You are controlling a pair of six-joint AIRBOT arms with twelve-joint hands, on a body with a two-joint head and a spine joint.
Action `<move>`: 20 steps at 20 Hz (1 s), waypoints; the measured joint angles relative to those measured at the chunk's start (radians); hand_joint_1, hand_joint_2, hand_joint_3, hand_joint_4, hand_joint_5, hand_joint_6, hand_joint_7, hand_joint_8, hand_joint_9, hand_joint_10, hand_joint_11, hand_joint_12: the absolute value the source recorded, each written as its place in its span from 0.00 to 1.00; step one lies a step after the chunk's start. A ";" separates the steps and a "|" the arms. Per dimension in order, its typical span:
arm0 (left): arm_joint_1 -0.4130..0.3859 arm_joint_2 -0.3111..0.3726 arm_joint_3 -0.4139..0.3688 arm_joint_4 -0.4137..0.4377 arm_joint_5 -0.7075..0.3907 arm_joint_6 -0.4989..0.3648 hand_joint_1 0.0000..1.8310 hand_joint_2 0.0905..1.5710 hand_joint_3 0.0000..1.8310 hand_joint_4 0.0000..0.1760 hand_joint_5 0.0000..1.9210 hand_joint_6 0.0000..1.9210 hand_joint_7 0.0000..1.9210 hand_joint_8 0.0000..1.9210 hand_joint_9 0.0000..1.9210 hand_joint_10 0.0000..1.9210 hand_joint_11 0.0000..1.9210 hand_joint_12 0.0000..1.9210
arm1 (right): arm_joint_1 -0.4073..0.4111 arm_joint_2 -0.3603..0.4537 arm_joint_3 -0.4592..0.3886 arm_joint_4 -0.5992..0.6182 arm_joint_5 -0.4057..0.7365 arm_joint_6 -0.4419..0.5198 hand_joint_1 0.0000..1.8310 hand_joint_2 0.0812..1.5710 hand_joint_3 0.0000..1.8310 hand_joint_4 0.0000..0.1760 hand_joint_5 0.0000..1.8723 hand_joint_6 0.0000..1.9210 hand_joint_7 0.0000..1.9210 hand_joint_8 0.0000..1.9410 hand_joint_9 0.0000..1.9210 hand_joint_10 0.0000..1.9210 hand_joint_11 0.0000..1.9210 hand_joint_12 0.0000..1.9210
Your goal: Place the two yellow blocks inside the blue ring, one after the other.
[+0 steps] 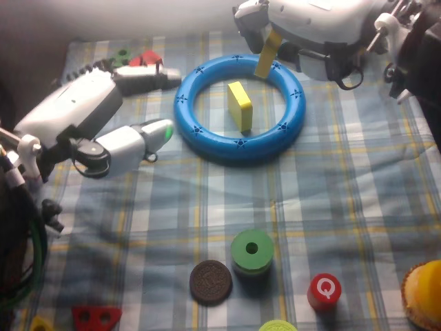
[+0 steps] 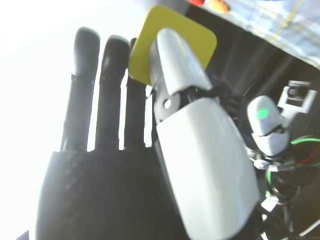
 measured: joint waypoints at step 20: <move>0.005 -0.010 0.013 -0.010 0.006 -0.012 0.44 0.89 0.00 0.11 0.26 0.89 0.24 0.00 0.17 0.01 0.00 0.51 | 0.006 -0.079 0.037 -0.040 -0.071 0.000 0.63 0.80 0.00 0.00 0.32 0.74 0.41 0.74 0.30 0.62 0.18 0.87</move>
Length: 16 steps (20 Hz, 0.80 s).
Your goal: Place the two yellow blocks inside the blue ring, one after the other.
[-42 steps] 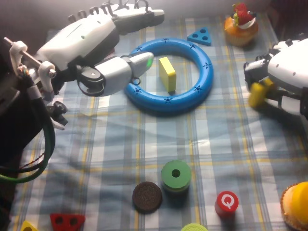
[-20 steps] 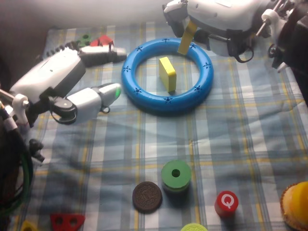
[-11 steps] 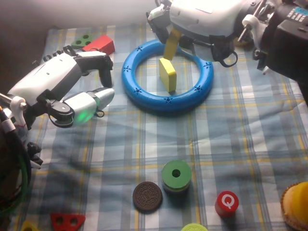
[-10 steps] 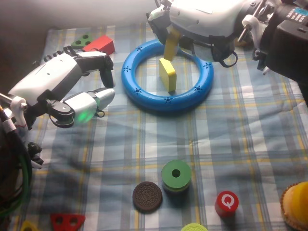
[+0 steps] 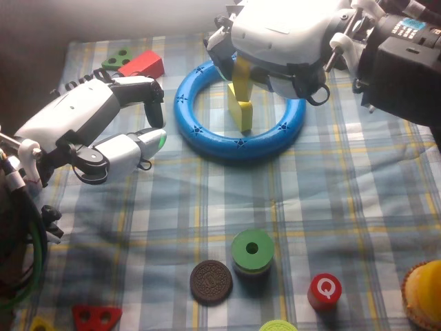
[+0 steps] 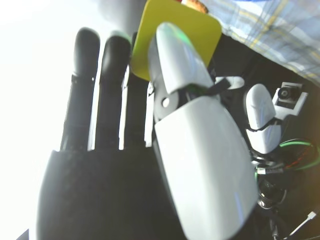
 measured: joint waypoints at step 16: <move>0.003 0.011 -0.006 -0.013 -0.008 -0.002 0.45 0.88 0.00 0.00 0.32 0.09 0.24 0.00 0.19 0.01 0.00 0.53 | 0.012 0.169 -0.143 -0.027 0.037 -0.001 0.33 0.82 0.00 0.20 0.04 0.00 0.09 0.00 0.06 0.23 0.00 0.71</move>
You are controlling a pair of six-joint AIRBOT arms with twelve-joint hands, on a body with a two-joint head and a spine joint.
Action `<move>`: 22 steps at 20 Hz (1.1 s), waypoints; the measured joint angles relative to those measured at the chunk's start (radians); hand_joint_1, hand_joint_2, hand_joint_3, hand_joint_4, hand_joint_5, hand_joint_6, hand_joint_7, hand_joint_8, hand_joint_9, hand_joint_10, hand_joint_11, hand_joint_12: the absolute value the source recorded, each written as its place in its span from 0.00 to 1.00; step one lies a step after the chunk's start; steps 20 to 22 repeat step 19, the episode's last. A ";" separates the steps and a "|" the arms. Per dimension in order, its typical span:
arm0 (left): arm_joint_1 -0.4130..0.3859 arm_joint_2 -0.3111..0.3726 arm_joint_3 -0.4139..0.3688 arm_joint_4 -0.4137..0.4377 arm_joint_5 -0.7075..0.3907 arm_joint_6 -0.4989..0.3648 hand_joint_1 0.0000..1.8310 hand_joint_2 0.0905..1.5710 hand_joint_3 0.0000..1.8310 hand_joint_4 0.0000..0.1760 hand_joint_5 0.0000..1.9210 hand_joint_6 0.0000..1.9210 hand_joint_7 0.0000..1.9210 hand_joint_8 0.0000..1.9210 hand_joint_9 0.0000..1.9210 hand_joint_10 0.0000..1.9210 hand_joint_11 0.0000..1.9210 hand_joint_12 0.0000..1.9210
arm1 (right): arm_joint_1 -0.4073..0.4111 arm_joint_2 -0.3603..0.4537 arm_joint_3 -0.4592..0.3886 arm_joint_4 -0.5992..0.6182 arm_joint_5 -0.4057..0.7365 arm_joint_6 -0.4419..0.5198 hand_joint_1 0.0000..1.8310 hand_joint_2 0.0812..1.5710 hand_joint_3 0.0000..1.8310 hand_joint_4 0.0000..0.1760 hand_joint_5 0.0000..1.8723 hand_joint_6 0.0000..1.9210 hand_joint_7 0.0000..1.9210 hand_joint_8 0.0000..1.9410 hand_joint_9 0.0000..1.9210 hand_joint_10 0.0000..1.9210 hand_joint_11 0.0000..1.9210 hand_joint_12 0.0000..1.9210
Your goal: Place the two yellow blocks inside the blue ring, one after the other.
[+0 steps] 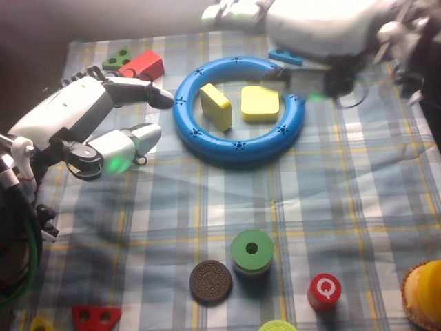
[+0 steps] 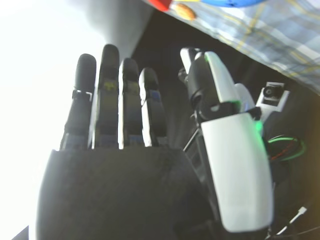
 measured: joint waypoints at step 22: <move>0.054 0.089 -0.043 0.122 -0.233 -0.346 0.26 0.90 0.00 0.48 0.01 0.00 0.01 0.00 0.00 0.00 0.00 0.19 | -0.521 0.402 -0.276 0.223 0.672 0.198 0.24 0.81 0.00 0.33 0.00 0.00 0.00 0.00 0.00 0.00 0.00 0.00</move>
